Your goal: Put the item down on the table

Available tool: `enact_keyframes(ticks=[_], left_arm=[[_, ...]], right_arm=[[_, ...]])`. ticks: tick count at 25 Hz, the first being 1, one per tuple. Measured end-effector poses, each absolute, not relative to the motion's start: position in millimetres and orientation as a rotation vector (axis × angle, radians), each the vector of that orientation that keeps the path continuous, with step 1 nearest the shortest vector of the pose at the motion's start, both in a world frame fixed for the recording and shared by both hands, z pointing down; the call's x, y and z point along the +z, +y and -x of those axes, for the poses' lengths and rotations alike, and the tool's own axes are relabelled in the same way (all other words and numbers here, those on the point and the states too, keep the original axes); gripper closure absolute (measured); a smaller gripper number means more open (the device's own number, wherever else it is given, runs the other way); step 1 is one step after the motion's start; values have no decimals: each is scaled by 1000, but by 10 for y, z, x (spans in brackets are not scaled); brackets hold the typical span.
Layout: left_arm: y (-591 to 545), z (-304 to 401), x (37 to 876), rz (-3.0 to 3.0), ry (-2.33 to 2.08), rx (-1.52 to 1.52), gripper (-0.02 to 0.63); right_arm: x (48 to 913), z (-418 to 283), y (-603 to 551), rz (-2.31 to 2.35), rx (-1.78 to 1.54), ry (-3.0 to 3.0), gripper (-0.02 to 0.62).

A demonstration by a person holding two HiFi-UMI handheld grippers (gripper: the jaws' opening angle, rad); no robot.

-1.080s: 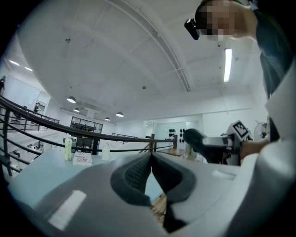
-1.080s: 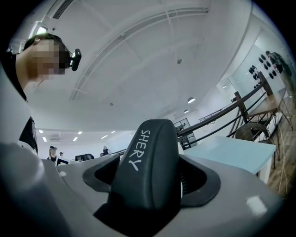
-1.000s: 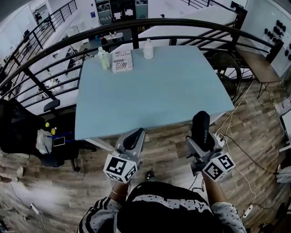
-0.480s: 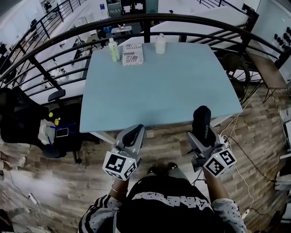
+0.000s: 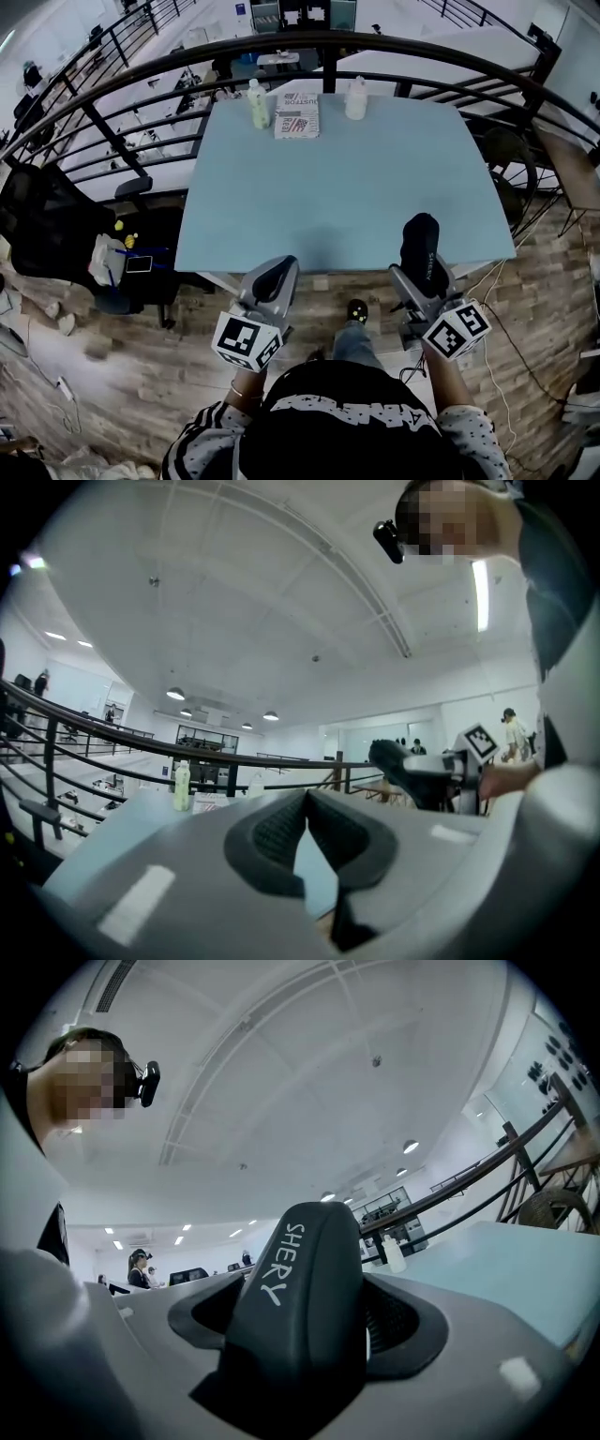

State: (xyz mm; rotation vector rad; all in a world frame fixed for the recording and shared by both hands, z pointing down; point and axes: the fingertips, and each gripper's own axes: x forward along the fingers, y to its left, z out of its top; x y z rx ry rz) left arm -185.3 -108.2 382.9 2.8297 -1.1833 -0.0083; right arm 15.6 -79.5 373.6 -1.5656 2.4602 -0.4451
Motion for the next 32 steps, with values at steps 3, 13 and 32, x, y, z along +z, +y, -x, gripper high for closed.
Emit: enact_keyframes(ticks=[3,13,32], left_arm=[[-1234,1831,3835,-2818,-1227,9,606],[-1682,1612,3860,-2791,-1303,37,606],[-2536,1129,3899,-2737,-1390,86,606]], right_arm=[[3711,-198,-1006,1526,-434,2474,202],[3784,-429,-1571,1458,-458,2503,202],[3901,-934,-2568,1382,-513,2544,202]])
